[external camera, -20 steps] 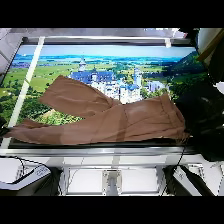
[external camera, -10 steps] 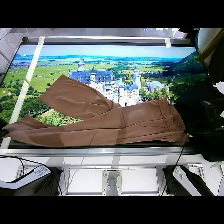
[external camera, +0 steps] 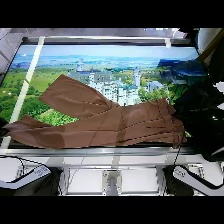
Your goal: Fold the clothes and pants, and hang the long-sleeved shirts on hangers.
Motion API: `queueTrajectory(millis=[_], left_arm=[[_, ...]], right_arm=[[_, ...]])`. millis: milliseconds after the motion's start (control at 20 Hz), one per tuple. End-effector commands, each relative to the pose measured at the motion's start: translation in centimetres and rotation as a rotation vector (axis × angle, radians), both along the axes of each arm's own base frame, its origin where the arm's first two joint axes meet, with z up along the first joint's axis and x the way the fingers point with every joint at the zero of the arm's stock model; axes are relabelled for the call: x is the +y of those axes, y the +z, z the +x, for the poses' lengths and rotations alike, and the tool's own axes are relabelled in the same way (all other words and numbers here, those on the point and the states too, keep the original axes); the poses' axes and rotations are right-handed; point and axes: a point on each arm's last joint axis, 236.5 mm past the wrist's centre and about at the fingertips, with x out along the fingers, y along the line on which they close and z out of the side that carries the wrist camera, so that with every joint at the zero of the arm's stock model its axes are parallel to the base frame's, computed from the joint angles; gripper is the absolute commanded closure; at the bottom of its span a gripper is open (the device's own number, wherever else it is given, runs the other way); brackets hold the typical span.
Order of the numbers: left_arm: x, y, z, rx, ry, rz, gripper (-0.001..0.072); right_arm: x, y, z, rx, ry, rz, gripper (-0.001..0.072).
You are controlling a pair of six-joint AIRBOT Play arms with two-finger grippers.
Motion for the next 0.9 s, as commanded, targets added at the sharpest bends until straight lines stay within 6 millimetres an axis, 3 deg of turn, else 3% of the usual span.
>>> queueTrajectory(millis=[0,50,200,350,550,800,850], left_arm=[[-0.2,0.0,0.2,-0.006,0.001,-0.009,0.0700],[-0.3,0.0,0.3,-0.012,0.003,-0.015,0.0700],[-0.3,0.0,0.3,-0.012,0.003,-0.015,0.0700],[-0.3,0.0,0.3,-0.013,0.003,-0.015,0.0700],[-0.3,0.0,0.3,-0.012,0.003,-0.015,0.0700],[-0.4,0.0,0.2,-0.011,0.002,-0.018,0.0700],[-0.4,0.0,0.3,-0.011,0.002,-0.019,0.0700]], right_arm=[[1.7,-3.1,1.2,0.026,0.073,0.042,0.0287],[1.3,-3.5,2.0,0.009,0.074,0.015,0.0222],[-0.8,-2.8,4.0,-0.045,0.080,-0.080,0.0223],[-1.6,-2.8,4.2,-0.036,0.088,-0.111,0.0223],[1.8,-3.7,3.1,0.022,0.143,0.060,0.0224],[2.2,-5.5,2.4,0.083,0.152,0.095,0.0226],[2.4,-5.4,2.4,0.082,0.157,0.099,0.0259]])
